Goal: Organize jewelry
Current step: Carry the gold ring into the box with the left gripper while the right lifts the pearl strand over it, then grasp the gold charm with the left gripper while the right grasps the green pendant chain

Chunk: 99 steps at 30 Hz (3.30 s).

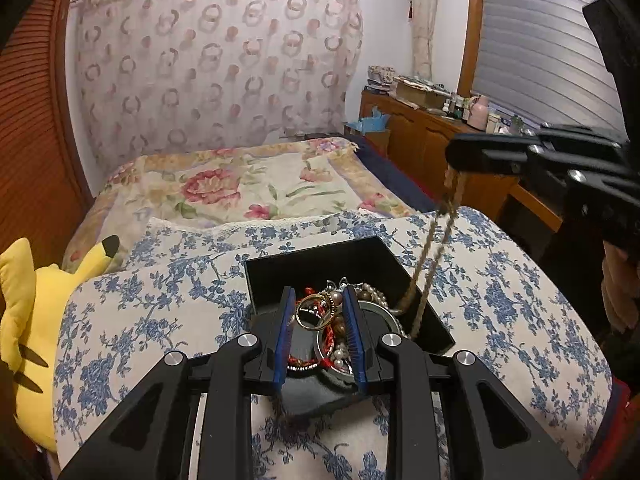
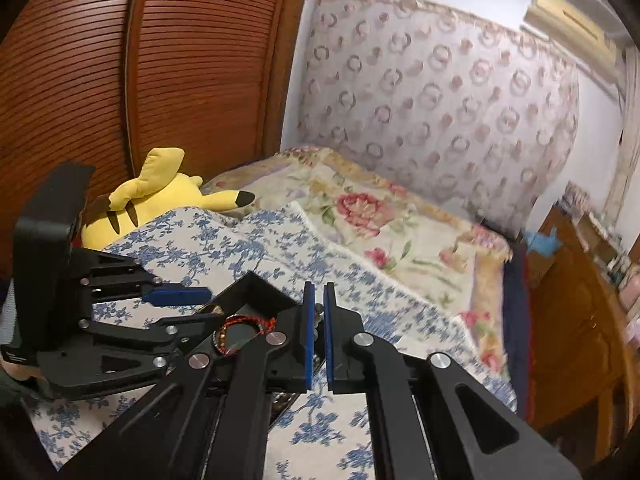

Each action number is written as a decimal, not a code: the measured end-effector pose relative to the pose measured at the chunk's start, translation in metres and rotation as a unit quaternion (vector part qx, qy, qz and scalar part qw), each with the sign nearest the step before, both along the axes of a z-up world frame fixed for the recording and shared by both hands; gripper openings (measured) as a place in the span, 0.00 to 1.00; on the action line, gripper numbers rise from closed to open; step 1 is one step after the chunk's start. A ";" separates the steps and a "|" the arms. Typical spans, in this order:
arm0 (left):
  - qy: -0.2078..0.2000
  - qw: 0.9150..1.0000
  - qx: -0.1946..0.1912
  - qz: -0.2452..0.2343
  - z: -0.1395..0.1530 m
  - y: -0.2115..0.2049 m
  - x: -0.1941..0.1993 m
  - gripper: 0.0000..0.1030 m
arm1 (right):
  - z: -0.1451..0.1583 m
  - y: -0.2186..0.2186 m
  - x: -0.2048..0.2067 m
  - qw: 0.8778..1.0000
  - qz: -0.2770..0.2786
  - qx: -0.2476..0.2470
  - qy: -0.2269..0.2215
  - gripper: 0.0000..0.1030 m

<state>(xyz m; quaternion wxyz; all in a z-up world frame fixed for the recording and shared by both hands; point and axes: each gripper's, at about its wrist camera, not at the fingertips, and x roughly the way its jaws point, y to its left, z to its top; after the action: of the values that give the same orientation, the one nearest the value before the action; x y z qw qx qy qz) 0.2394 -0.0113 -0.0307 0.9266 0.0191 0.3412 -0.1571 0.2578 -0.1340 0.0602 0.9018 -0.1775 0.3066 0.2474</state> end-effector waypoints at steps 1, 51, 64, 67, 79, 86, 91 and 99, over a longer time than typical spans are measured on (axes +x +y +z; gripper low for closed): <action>0.002 1.000 0.001 0.000 -0.002 -0.001 0.003 0.22 | -0.005 -0.002 0.001 1.000 -0.002 0.007 0.010 0.06; 0.038 0.999 -0.004 0.026 -0.054 0.065 -0.158 0.89 | -0.140 -0.032 -0.148 0.987 0.041 0.020 0.156 0.31; 0.047 0.999 -0.011 0.021 -0.056 0.058 -0.176 0.89 | -0.145 -0.019 -0.134 0.989 0.027 -0.008 0.145 0.23; 0.048 0.999 -0.013 0.022 -0.055 0.056 -0.179 0.89 | -0.145 -0.017 -0.136 0.990 0.029 -0.008 0.141 0.20; 0.065 0.998 0.009 0.006 -0.063 0.035 -0.200 0.74 | -0.121 -0.037 -0.176 0.993 0.029 0.046 0.109 0.20; 0.066 0.997 0.029 -0.030 -0.066 0.009 -0.203 0.47 | -0.110 -0.051 -0.192 0.993 0.025 0.063 0.099 0.20; 0.065 0.996 0.057 -0.031 -0.072 -0.003 -0.201 0.40 | -0.107 -0.053 -0.196 0.993 0.026 0.067 0.095 0.20; 0.063 0.996 0.058 -0.034 -0.075 -0.007 -0.200 0.30 | -0.102 -0.048 -0.201 0.993 0.035 0.070 0.092 0.20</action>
<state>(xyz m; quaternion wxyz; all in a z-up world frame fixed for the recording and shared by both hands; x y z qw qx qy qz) 0.0394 -0.0179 -0.1056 0.8946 0.0743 0.4066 -0.1696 0.0566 -0.1822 -0.0419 0.8710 -0.1015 0.3636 0.3145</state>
